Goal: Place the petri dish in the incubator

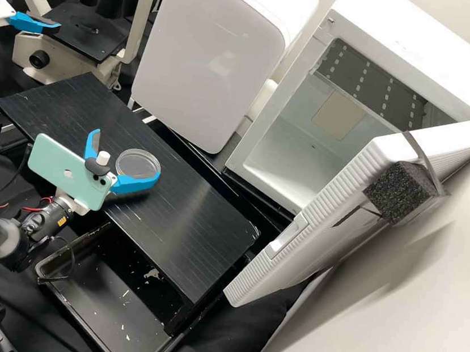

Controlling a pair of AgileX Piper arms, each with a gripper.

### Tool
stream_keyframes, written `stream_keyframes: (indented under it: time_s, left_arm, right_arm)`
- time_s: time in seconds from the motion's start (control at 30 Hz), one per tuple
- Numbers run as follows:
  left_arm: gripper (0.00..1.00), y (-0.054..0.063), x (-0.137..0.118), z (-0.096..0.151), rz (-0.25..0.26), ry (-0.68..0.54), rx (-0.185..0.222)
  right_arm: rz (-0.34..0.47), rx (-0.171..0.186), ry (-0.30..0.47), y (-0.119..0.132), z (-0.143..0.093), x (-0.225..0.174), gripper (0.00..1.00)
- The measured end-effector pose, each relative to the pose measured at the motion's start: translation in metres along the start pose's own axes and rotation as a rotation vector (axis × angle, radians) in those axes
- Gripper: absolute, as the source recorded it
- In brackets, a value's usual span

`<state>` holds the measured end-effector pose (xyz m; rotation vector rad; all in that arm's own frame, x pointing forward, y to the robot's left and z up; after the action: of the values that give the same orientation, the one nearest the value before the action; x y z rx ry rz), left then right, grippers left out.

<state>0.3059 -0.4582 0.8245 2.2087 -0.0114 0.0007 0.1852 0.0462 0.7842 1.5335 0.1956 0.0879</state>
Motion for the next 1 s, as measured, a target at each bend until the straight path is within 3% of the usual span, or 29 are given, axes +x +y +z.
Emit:
stream_keyframes:
  time_s: [0.17,0.43,0.53,0.9,0.93,1.0]
  left_arm:
    - [1.00,0.000,0.000,0.000,0.000,0.000,0.000]
    - [1.00,0.000,0.000,0.000,0.000,0.000,0.000]
    - [1.00,0.000,0.000,0.000,0.000,0.000,0.000]
    - [1.00,0.000,0.000,0.000,0.000,0.000,0.000]
    - [1.00,0.000,0.000,0.000,0.000,0.000,0.000]
    - [1.00,0.000,0.000,0.000,0.000,0.000,0.000]
  right_arm:
    - [0.019,0.004,-0.027,0.003,0.004,-0.001,1.00]
    - [-0.038,0.002,-0.092,-0.010,0.017,0.010,1.00]
    - [-0.012,0.000,-0.113,-0.008,0.024,0.016,1.00]
    - [-0.011,0.020,-0.104,-0.002,0.033,0.020,1.00]
    - [-0.011,0.020,-0.104,-0.002,0.033,0.020,0.00]
    - [-0.011,0.022,-0.104,-0.002,0.033,0.020,0.00]
